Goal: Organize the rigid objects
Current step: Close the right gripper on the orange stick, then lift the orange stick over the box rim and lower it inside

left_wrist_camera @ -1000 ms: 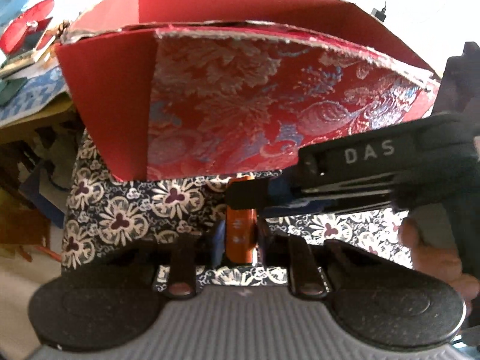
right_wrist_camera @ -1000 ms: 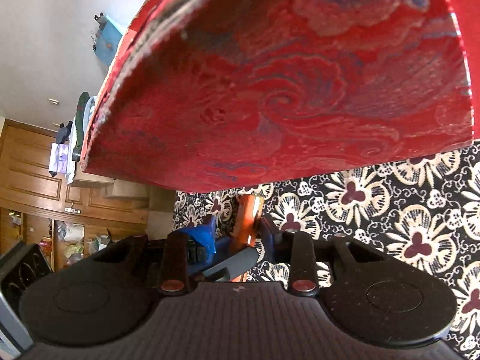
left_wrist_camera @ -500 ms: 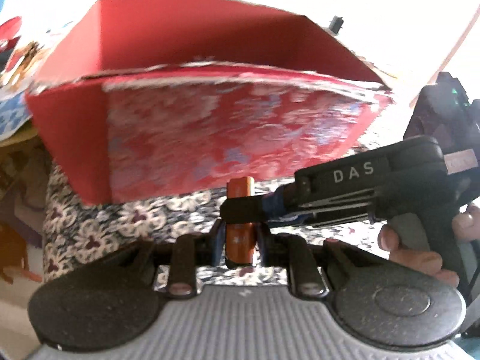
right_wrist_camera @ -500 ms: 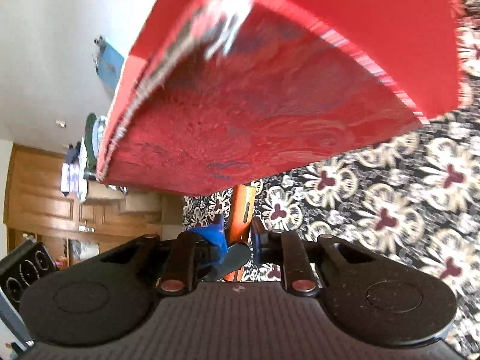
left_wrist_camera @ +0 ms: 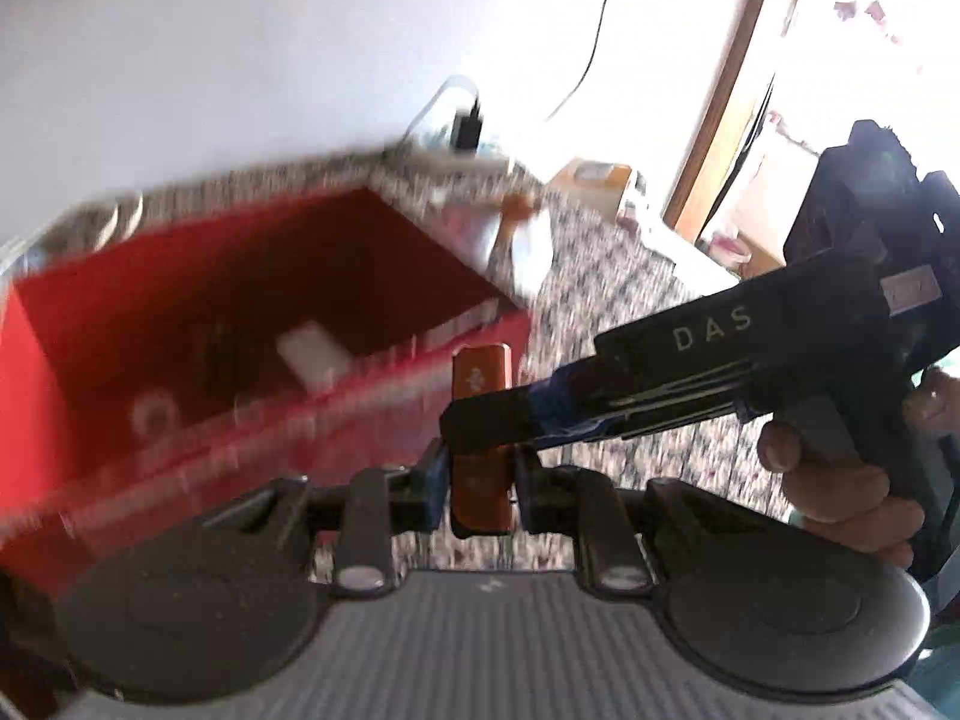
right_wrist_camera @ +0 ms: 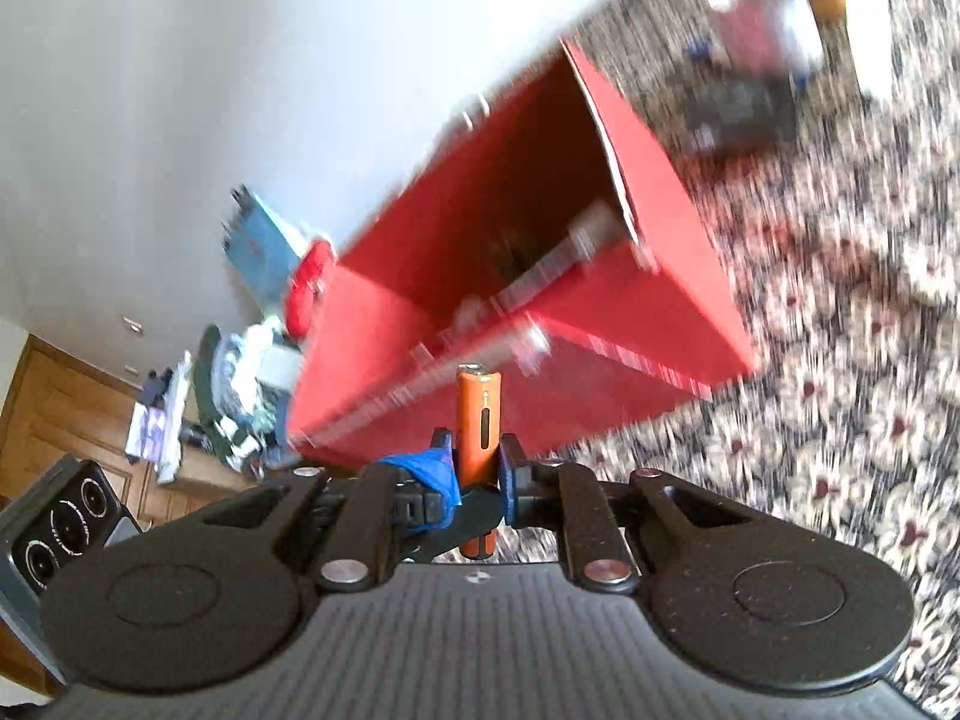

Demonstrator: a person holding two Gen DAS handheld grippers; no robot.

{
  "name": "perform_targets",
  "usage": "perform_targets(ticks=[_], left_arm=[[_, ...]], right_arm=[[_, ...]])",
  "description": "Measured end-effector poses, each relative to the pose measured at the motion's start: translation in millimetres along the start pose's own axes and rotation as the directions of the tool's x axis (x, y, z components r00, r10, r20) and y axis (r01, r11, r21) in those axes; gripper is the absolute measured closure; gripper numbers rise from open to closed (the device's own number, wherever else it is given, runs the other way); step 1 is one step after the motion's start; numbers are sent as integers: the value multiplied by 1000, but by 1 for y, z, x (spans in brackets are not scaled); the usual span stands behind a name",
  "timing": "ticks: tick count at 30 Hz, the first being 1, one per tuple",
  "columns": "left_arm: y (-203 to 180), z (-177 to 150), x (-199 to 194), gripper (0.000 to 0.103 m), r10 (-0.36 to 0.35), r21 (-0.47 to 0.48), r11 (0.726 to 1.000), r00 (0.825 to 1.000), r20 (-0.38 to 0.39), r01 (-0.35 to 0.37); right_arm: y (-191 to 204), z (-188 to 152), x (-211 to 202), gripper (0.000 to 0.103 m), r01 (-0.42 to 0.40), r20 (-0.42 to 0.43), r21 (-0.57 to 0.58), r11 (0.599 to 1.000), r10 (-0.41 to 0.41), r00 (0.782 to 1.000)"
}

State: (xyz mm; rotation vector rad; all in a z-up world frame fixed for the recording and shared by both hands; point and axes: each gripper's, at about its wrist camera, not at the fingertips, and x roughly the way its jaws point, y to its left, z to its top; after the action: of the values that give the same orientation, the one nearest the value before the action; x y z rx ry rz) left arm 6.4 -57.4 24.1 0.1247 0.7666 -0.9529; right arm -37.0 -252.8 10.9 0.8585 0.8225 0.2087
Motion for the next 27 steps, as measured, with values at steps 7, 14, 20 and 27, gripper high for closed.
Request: perform_targets(ticks=[7,14,20,27], left_arm=[[15,37,-17,86,67,9,998,992,104,-69],[59,55,-16,86,191,-76,980,978,85,-184],[100,49,4,86,289,-153,945,957,-15,-288],[129,33,26,86,364,-215,897,922,-132,-385]], right_arm=[[36,45,20,103,-56,36,-123,991,60,998],[57,79,83,103,-106,-92,-182,978,90,992],[63,89,154,103,-114,-264,-183,976,63,963],[64,90,209,103,-102,-424,-168,981,22,905]])
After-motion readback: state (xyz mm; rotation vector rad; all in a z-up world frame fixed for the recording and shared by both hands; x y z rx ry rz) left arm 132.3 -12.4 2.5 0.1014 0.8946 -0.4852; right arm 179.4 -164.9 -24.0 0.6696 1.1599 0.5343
